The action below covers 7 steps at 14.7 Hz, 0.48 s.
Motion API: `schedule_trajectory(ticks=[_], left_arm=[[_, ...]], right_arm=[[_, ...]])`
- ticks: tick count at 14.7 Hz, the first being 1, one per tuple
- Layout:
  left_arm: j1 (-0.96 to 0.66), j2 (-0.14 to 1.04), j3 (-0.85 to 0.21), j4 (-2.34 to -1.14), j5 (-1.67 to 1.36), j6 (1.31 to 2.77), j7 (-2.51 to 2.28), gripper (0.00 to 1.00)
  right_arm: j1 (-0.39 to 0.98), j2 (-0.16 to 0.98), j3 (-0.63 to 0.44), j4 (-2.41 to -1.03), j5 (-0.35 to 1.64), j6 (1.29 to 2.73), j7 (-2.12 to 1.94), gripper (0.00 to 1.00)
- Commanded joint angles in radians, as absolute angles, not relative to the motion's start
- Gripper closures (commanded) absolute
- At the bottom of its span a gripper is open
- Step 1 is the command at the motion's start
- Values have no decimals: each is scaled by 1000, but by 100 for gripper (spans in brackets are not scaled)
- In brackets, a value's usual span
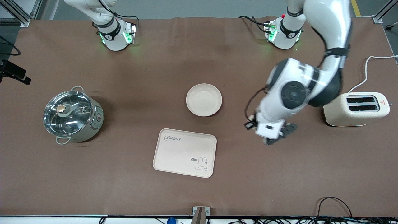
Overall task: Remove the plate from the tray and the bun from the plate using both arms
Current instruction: 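Lift the bun and carry it toward the toaster with the left gripper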
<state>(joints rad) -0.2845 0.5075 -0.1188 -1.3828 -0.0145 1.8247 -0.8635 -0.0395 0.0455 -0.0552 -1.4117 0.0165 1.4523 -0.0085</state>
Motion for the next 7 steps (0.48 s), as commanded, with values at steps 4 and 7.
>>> schedule_trajectory(ticks=[4,7], left_arm=[[-147,578,-126,-1396,93,1802,-678,79],[-109,629,-126,-1413,147,1844,-618,76]], right_arm=[[-37,48,-44,-1399,17,1440,-6,0],[-35,48,-44,-1399,17,1439,-6,0]])
